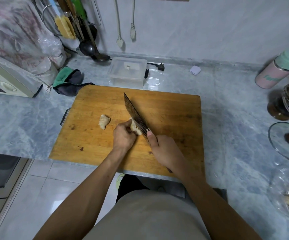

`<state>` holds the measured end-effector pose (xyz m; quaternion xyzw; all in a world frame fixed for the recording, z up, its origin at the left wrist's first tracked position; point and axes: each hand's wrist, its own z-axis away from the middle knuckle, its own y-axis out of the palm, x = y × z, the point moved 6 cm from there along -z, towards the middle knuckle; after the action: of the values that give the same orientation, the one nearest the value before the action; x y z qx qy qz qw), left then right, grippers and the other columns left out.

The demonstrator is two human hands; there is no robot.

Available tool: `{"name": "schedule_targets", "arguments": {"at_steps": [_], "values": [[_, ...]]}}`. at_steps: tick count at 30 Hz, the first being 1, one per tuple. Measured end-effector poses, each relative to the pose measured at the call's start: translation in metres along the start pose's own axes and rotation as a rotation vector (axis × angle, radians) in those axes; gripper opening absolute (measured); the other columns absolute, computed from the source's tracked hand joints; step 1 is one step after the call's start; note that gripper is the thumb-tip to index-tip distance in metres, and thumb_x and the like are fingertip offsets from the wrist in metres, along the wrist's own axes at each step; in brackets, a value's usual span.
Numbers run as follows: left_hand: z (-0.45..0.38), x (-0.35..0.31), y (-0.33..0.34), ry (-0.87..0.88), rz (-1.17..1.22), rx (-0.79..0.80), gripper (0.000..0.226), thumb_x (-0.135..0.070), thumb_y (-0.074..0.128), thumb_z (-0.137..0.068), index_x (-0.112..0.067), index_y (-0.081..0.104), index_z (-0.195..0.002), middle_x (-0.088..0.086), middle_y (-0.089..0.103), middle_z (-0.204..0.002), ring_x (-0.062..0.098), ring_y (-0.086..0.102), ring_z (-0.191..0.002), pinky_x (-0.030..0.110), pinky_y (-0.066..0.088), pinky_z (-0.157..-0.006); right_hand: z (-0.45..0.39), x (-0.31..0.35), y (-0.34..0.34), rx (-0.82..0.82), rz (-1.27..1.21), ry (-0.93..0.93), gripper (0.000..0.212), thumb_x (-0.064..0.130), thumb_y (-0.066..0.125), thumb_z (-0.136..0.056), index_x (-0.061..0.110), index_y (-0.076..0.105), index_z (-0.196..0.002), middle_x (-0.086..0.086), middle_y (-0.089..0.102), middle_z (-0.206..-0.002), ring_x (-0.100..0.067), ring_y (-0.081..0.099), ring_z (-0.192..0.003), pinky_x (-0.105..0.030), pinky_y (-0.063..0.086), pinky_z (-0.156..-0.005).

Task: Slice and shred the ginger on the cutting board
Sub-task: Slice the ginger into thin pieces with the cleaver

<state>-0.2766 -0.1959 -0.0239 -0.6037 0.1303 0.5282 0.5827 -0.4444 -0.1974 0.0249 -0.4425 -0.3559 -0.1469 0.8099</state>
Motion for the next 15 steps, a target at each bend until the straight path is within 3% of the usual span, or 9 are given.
{"name": "schedule_targets", "arguments": {"at_steps": [3, 8, 12, 15], "values": [[0.0020, -0.0022, 0.0012, 0.001, 0.016, -0.021, 0.058, 0.010, 0.059, -0.079, -0.001, 0.057, -0.135, 0.013, 0.068, -0.122, 0.019, 0.065, -0.104, 0.024, 0.051, -0.094, 0.0017, 0.0008, 0.0006, 0.010, -0.011, -0.003, 0.064, 0.051, 0.022, -0.108, 0.014, 0.048, -0.062, 0.002, 0.045, -0.054, -0.011, 0.043, -0.046, -0.028, 0.036, -0.052], [0.0051, -0.0059, 0.0040, 0.012, -0.014, -0.041, 0.050, 0.009, 0.060, -0.081, -0.001, 0.060, -0.131, 0.005, 0.069, -0.106, 0.009, 0.060, -0.091, -0.001, 0.037, -0.068, 0.0049, -0.0002, 0.0023, 0.019, -0.011, 0.001, 0.064, 0.051, 0.019, -0.108, 0.012, 0.051, -0.067, -0.001, 0.048, -0.058, -0.014, 0.045, -0.051, -0.031, 0.038, -0.055], [0.0022, -0.0027, 0.0070, 0.002, -0.009, -0.065, 0.050, 0.005, 0.063, -0.083, -0.001, 0.058, -0.133, 0.012, 0.070, -0.116, 0.012, 0.062, -0.100, 0.000, 0.037, -0.073, 0.0053, -0.0006, -0.0025, 0.004, 0.012, -0.002, 0.063, 0.048, 0.020, -0.109, 0.014, 0.047, -0.062, 0.000, 0.045, -0.055, -0.012, 0.044, -0.049, -0.028, 0.036, -0.054], [0.0015, -0.0021, 0.0085, 0.015, -0.015, -0.077, 0.050, 0.003, 0.064, -0.085, -0.001, 0.057, -0.135, 0.012, 0.069, -0.118, 0.009, 0.059, -0.099, -0.006, 0.034, -0.068, 0.0041, 0.0004, -0.0075, -0.007, 0.020, -0.004, 0.063, 0.046, 0.020, -0.109, 0.016, 0.044, -0.060, 0.001, 0.043, -0.053, -0.011, 0.042, -0.047, -0.025, 0.033, -0.050]]}}
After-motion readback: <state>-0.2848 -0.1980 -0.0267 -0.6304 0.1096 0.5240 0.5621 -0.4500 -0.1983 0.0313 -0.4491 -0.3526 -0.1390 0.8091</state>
